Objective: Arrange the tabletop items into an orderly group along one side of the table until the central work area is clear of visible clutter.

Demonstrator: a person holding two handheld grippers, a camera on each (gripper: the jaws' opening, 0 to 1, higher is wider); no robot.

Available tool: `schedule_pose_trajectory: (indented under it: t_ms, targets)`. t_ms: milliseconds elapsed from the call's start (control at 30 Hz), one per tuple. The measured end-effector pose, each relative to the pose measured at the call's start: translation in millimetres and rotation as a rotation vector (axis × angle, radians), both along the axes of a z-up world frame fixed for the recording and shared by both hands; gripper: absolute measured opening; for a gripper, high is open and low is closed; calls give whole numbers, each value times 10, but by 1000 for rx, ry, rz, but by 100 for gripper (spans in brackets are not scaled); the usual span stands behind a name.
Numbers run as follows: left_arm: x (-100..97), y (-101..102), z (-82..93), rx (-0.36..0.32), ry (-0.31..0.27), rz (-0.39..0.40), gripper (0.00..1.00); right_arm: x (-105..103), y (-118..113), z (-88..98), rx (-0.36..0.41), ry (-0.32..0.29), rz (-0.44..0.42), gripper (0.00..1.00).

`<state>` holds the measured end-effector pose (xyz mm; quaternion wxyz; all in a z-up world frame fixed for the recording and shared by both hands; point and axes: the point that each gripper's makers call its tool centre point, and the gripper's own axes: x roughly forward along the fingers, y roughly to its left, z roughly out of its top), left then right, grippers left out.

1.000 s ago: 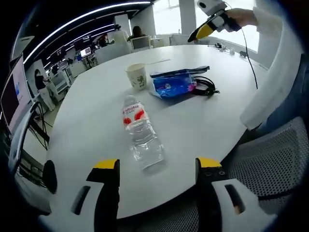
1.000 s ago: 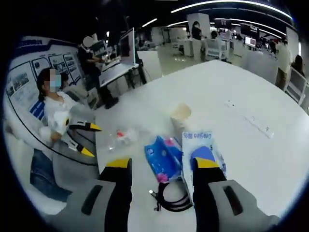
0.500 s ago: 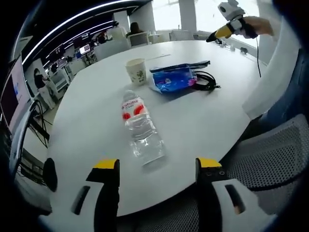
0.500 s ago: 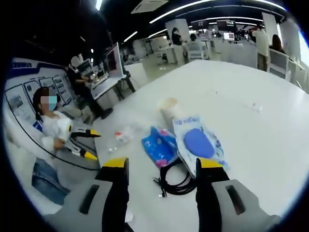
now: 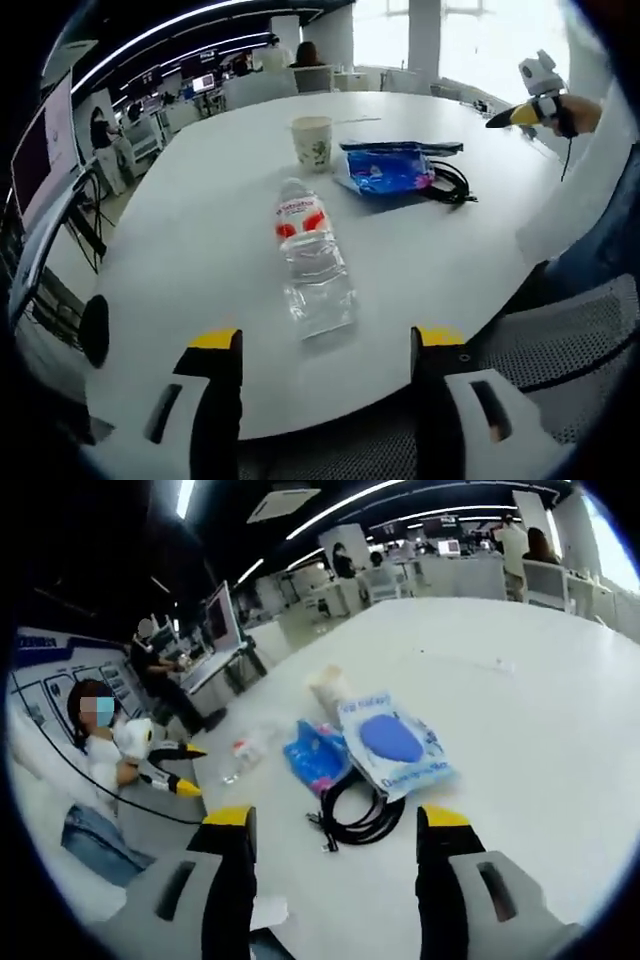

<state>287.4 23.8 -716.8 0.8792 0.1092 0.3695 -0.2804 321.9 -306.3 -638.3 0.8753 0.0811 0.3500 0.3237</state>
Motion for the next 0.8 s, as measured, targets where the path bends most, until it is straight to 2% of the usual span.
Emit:
schedule_pose_trajectory:
  t_ms: [100, 200, 267, 333, 367, 400, 433, 467, 567, 633, 700, 800]
  targets:
    - [-22, -29, -24, -3, 15, -17, 72, -76, -53, -13, 19, 1, -19, 65]
    - [0, -57, 51, -23, -9, -16, 72, -131, -87, -62, 23, 5, -17, 65]
    - [50, -115, 151, -104, -26, 3, 72, -187, -87, -126, 7, 22, 2, 65]
    - [113, -105, 219, -166, -17, 70, 71, -227, -86, -139, -15, 17, 36, 64]
    - [180, -96, 275, -207, -21, 126, 71, -224, -91, -126, -17, 10, 39, 64]
    - [229, -102, 316, -224, -34, 148, 68, -134, -190, -77, -5, -7, 18, 64]
    - [405, -155, 419, -208, -54, 179, 66, -110, -209, -72, 0, -9, 10, 64]
    - [466, -182, 446, -200, -57, 174, 65, -86, -232, -73, 4, -8, 3, 64]
    - [553, -229, 460, -197, 6, 184, 57, -48, -253, -58, 10, -12, -1, 63]
    - [698, -266, 521, -200, -9, 184, 58, -51, -255, -59, 15, -13, -1, 63]
    - [854, -291, 551, -211, 0, 208, 60, -65, -270, -86, 21, -10, -4, 62]
    - [1043, -352, 571, -226, 20, 230, 57, -122, -301, -157, 32, 0, -22, 61]
